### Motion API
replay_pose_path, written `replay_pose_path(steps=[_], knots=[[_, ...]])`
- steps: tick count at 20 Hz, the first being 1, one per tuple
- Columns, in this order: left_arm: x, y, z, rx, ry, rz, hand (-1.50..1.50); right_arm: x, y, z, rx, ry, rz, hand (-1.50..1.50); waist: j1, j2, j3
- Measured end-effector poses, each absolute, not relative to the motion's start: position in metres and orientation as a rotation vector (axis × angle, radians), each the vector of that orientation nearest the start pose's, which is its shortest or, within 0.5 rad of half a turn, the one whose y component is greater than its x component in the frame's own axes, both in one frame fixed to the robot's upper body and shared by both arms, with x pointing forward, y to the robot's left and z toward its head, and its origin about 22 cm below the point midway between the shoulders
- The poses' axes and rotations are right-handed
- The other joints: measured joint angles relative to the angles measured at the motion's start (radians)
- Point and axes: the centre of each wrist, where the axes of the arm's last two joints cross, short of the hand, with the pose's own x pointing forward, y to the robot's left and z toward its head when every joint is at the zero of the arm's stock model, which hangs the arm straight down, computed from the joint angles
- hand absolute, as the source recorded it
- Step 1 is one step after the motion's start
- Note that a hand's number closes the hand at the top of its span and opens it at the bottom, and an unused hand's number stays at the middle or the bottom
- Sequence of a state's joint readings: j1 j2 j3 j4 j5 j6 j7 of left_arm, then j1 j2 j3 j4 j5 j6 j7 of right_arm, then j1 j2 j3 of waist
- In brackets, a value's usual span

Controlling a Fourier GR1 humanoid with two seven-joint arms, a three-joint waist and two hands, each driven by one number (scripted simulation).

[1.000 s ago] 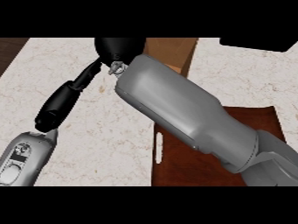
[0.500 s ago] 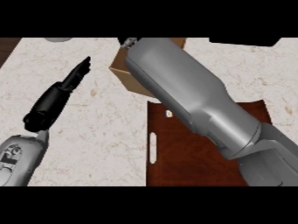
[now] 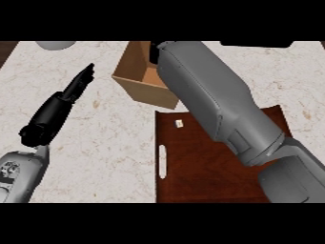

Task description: Pick the can from the tray and place it in the cardboard box

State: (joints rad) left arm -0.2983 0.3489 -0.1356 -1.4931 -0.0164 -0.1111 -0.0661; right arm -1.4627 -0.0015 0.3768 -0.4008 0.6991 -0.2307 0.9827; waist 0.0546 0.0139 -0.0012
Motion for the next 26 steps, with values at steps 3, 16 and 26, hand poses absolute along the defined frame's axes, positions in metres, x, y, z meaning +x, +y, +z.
replay_pose_path(steps=[3, 16, 26], knots=[[0.302, 0.256, 0.069, 0.065, -1.764, -0.564, 0.0, 0.441, -0.008, 0.189, -1.109, -1.031, 0.749, 1.5, -0.011, -0.002, 0.0], [0.296, 0.268, 0.067, 0.087, -1.756, -0.544, 0.0, 0.449, -0.039, 0.173, -0.831, -1.15, 0.829, -1.5, -0.033, -0.009, 0.001], [0.291, 0.271, 0.063, 0.091, -1.753, -0.531, 0.0, 0.448, -0.069, 0.202, -0.54, -1.574, 0.043, -1.5, -0.047, -0.009, 0.004]])
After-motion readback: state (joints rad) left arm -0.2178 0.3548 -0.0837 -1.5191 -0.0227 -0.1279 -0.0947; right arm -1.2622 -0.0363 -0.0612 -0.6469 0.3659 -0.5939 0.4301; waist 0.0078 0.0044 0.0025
